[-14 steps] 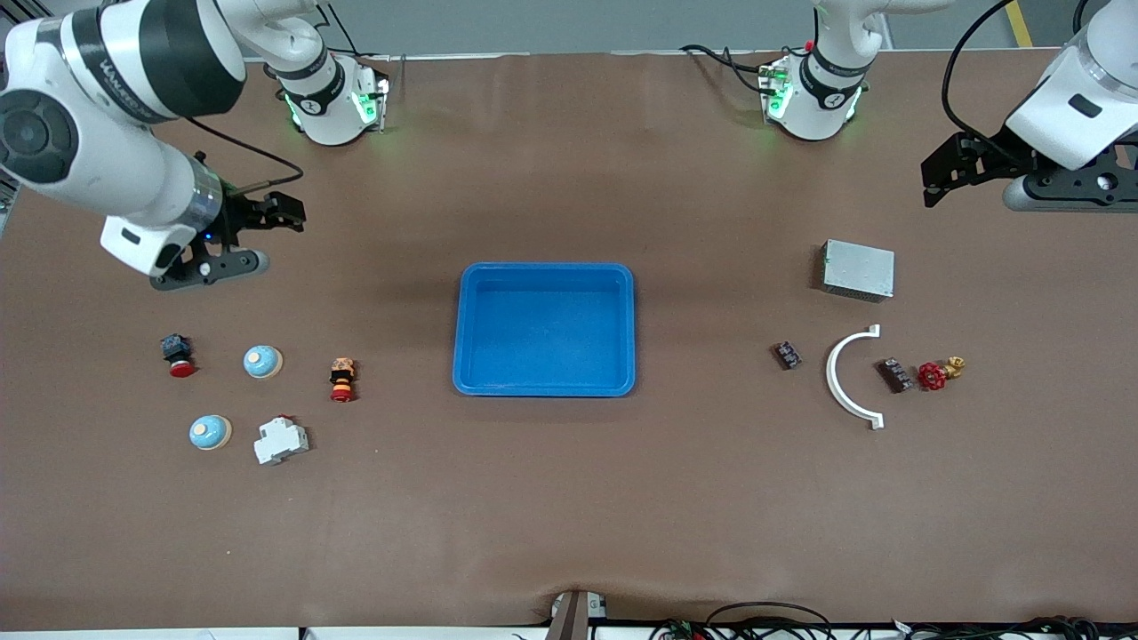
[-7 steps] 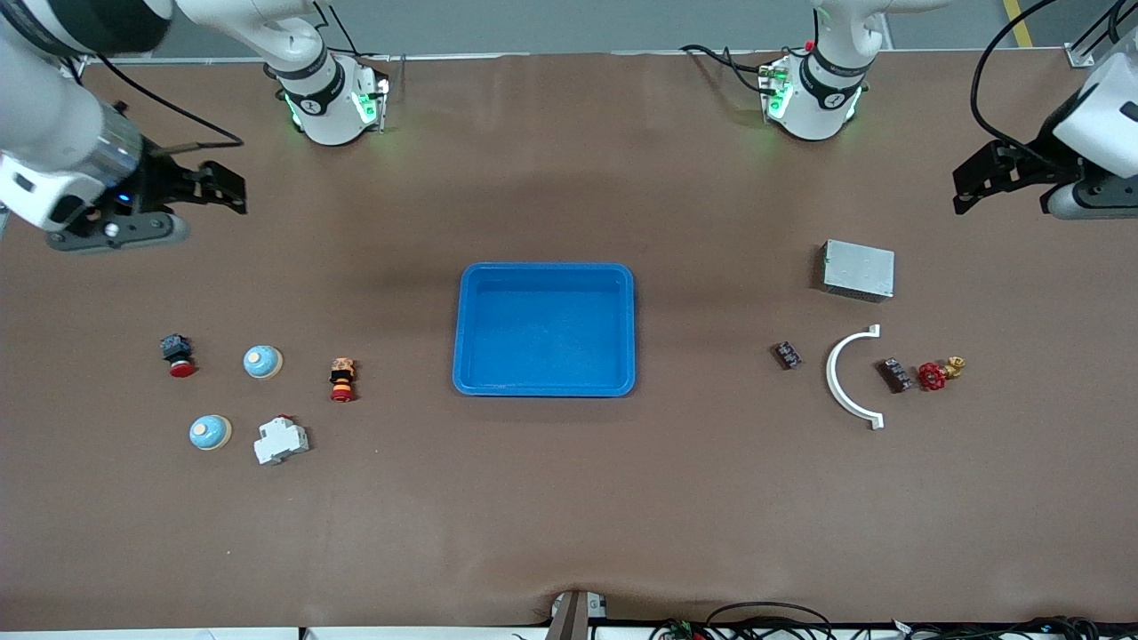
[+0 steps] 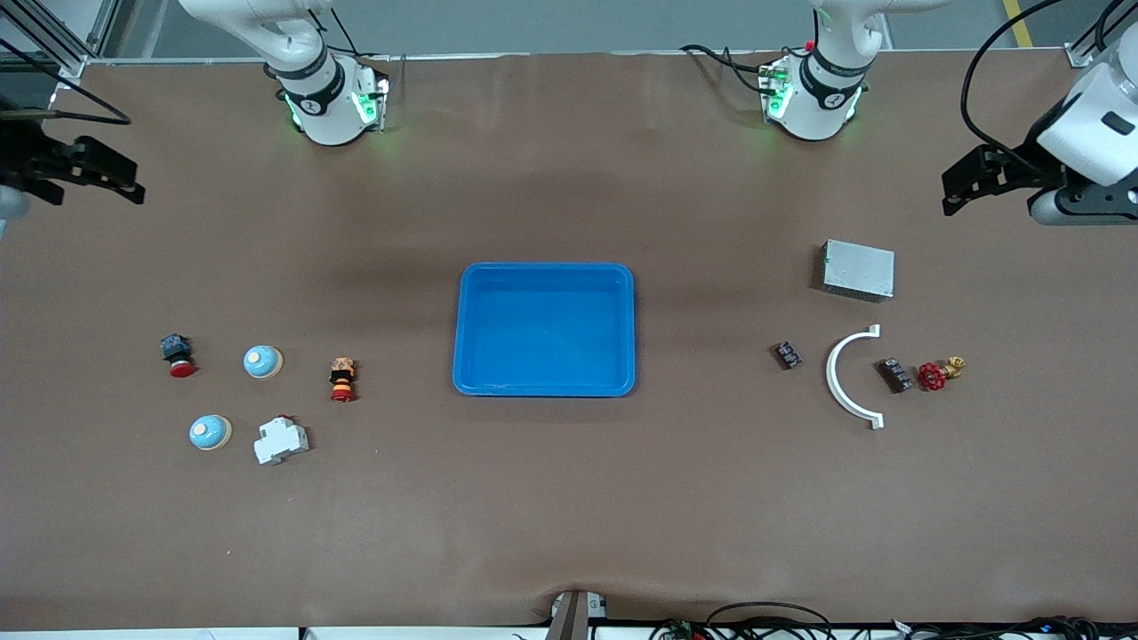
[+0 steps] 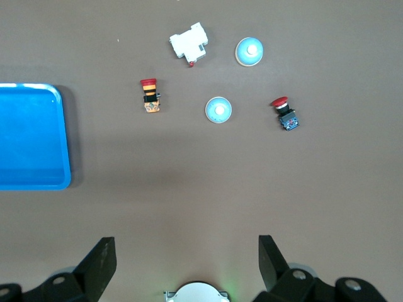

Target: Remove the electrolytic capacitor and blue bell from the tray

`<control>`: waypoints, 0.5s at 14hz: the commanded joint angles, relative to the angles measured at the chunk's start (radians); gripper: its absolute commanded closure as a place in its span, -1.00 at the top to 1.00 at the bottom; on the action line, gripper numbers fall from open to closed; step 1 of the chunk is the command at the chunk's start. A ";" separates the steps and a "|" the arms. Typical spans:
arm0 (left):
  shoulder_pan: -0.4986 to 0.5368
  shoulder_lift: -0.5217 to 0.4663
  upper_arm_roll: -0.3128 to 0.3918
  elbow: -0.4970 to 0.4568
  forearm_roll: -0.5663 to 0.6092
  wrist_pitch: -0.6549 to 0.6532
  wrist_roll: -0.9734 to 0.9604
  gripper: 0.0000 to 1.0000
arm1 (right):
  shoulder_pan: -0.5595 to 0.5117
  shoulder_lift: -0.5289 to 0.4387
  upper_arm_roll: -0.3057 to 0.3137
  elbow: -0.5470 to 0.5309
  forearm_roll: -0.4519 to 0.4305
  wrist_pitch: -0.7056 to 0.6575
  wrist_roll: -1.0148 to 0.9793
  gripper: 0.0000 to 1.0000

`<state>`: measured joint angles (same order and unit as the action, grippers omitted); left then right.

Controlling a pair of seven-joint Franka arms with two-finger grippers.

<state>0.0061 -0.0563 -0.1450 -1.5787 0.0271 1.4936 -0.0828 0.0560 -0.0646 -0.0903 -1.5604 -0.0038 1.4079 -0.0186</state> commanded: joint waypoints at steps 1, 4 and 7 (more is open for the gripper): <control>0.003 -0.023 -0.008 -0.014 -0.019 -0.003 0.003 1.00 | -0.022 0.023 0.012 0.034 0.013 -0.014 -0.001 1.00; 0.008 -0.022 -0.007 -0.014 -0.019 -0.010 0.008 1.00 | -0.051 0.042 0.015 0.036 0.030 0.037 0.002 1.00; 0.011 -0.014 -0.005 0.002 -0.019 -0.010 0.015 1.00 | -0.051 0.049 0.020 0.036 0.059 0.045 0.006 1.00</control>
<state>0.0073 -0.0595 -0.1496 -1.5794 0.0271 1.4898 -0.0818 0.0282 -0.0340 -0.0888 -1.5549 0.0314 1.4577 -0.0167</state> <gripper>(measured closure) 0.000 0.000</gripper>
